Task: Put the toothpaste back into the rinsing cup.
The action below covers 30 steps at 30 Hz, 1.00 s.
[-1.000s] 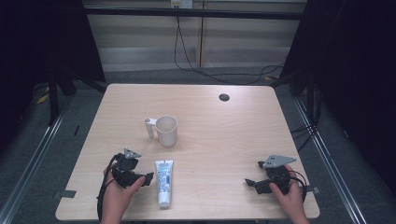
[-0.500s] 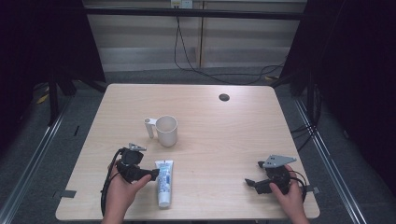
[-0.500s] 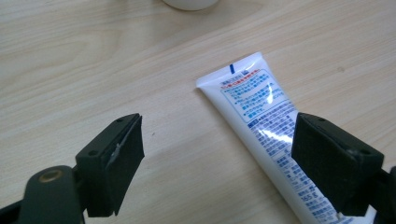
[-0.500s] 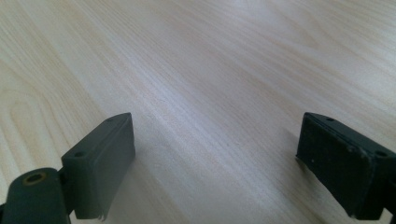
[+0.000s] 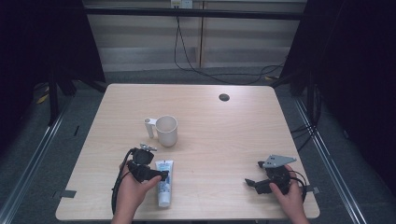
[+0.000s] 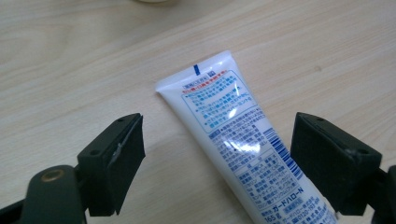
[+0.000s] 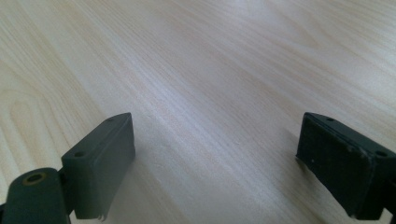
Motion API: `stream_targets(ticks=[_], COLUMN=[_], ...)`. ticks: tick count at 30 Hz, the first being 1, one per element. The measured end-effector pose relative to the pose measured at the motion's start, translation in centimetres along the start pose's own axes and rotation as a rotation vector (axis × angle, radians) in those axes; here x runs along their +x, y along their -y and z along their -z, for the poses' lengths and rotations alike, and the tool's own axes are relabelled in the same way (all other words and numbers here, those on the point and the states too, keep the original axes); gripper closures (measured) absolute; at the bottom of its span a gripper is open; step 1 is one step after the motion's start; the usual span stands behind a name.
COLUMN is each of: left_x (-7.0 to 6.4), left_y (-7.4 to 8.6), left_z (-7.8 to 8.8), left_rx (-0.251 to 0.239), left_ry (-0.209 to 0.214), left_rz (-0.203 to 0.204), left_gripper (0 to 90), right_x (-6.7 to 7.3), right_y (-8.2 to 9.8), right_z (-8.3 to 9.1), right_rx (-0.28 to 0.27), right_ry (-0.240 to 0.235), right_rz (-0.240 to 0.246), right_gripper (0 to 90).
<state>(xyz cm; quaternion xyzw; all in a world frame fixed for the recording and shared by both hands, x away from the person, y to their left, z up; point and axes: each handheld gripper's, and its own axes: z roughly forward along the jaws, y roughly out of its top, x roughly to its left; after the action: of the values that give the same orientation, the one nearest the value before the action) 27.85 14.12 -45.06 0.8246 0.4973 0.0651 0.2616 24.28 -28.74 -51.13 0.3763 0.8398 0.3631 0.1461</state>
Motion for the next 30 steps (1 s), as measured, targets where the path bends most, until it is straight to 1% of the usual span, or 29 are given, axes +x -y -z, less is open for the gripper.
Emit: stream_targets(ticks=[1, 2, 5, 6, 7, 8, 10, 12, 14, 16, 19, 20, 21, 22, 23, 24, 27, 28, 30], left_x=[0.0, -0.1, -0.2, -0.3, -0.3, -0.4, -0.4, -0.5, -0.6, -0.7, -0.8, -0.9, -0.9, -0.9, -0.9, -0.8, -0.9, -1.1, -1.0], left_y=[0.0, 0.0, 0.1, 0.0, 0.0, 0.0, 0.0, 0.0, 0.0, 0.0, 0.1, 0.1, 0.2, 0.2, 0.2, 0.2, 0.2, 0.2, 0.1], left_z=[0.0, -0.2, -0.5, -0.7, -0.8, -0.9, -0.9, -1.0, -1.1, -1.2, -1.3, -1.4, -1.6, -1.6, -1.6, -1.7, -1.7, -1.8, -1.8], left_rx=[0.000, 0.011, 0.012, 0.013, 0.016, 0.017, 0.019, 0.020, 0.034, 0.044, 0.057, 0.054, 0.022, 0.024, 0.024, 0.031, 0.024, 0.018, 0.026], left_ry=[0.000, 0.008, 0.005, 0.013, 0.016, 0.023, 0.027, 0.027, 0.028, 0.029, 0.020, 0.020, 0.044, 0.047, 0.047, 0.033, 0.027, 0.012, 0.010], left_rz=[0.000, 0.001, 0.008, 0.023, 0.024, 0.037, 0.034, 0.039, 0.053, 0.053, 0.047, 0.046, 0.047, 0.054, 0.054, 0.047, 0.047, 0.046, 0.047], left_gripper=[18.3, 18.3, 18.2, 17.9, 17.8, 17.8, 18.4, 21.3, 23.4, 29.2, 29.9, 30.1, 32.2, 32.4, 32.3, 33.6, 34.5, 35.2, 35.9], right_x=[0.0, 0.0, 0.0, 0.0, 0.0, 0.0, 0.0, 0.0, 0.0, 0.0, 0.0, 0.0, 0.0, 0.0, 0.0, 0.0, 0.0, 0.0, 0.0], right_y=[0.0, 0.0, 0.0, 0.0, 0.0, 0.0, 0.0, 0.0, 0.0, 0.0, 0.0, 0.0, 0.0, 0.0, 0.0, 0.0, 0.0, 0.0, 0.0], right_z=[0.0, 0.0, 0.0, 0.0, 0.0, 0.0, 0.0, 0.0, 0.0, 0.0, 0.0, 0.0, 0.0, 0.0, 0.0, 0.0, 0.0, 0.0, 0.0], right_rx=[0.000, 0.000, 0.000, 0.000, 0.000, 0.000, 0.000, 0.000, 0.000, 0.000, 0.000, 0.000, 0.001, 0.000, 0.000, 0.000, 0.000, 0.003, 0.003], right_ry=[0.000, 0.000, 0.000, 0.000, 0.000, 0.000, 0.000, 0.000, 0.000, 0.000, 0.000, 0.000, 0.000, 0.000, 0.000, 0.000, -0.001, 0.002, 0.002], right_rz=[0.000, 0.000, -0.001, 0.000, 0.000, 0.000, 0.000, 0.000, 0.000, -0.001, -0.001, 0.000, -0.001, -0.001, -0.001, -0.001, -0.001, 0.000, 0.001], right_gripper=[10.8, 10.8, 10.8, 10.8, 10.8, 10.8, 10.8, 10.8, 10.8, 10.8, 10.8, 10.8, 10.8, 10.8, 10.8, 10.8, 10.8, 10.8, 10.8])
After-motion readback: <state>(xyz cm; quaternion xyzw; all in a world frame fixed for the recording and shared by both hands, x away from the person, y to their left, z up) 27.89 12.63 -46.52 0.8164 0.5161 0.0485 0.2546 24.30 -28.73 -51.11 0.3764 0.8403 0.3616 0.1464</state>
